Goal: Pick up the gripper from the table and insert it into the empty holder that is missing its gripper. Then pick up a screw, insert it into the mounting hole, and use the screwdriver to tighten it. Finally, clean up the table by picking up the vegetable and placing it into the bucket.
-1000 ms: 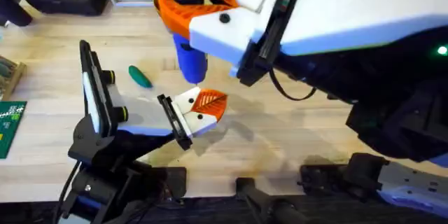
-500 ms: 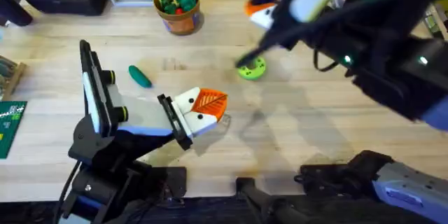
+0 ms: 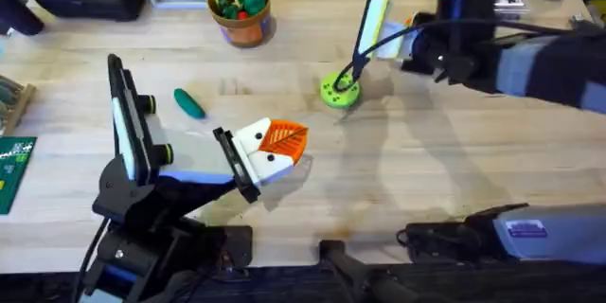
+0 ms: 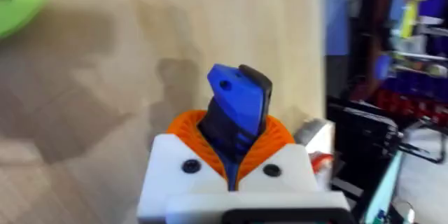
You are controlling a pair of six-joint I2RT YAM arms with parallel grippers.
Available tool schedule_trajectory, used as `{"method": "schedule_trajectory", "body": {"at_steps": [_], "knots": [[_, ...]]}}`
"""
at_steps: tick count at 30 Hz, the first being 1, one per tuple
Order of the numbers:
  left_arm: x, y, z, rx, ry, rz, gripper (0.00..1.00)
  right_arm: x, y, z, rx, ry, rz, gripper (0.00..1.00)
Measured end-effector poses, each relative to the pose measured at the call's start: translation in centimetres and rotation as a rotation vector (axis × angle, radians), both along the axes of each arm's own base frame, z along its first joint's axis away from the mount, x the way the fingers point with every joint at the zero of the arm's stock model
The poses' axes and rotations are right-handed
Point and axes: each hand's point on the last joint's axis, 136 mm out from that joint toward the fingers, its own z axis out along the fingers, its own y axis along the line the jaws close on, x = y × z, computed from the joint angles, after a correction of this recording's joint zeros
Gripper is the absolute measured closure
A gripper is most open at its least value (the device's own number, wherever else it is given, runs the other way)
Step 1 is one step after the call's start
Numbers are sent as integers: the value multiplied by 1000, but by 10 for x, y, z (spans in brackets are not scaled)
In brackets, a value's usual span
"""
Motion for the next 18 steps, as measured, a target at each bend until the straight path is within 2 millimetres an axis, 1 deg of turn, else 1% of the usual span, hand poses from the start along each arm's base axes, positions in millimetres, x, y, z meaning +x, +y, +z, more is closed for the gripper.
{"method": "schedule_trajectory", "body": {"at_steps": [3,4,5,6,8,10,11,13,16,18], "knots": [[0,0,0,0,0,0,996,-3,-3,-26,-29,68,8,971],[0,0,0,0,0,0,996,-4,-4,-32,-34,84,8,927],[0,0,0,0,0,0,996,-4,-4,-36,-34,93,7,857],[0,0,0,0,0,0,996,-5,-3,-38,-33,98,5,705],[0,0,0,0,0,0,996,-3,-2,-36,-26,88,-1,431],[0,0,0,0,0,0,996,3,-1,-26,-9,56,-22,134],[0,0,0,0,0,0,996,5,-1,-22,0,42,-34,43],[0,0,0,0,0,0,996,7,-2,-15,29,24,-75,11],[0,0,0,0,0,0,996,7,-6,-6,82,-1,-146,9],[0,0,0,0,0,0,996,8,-7,4,125,-29,-190,9]]}}
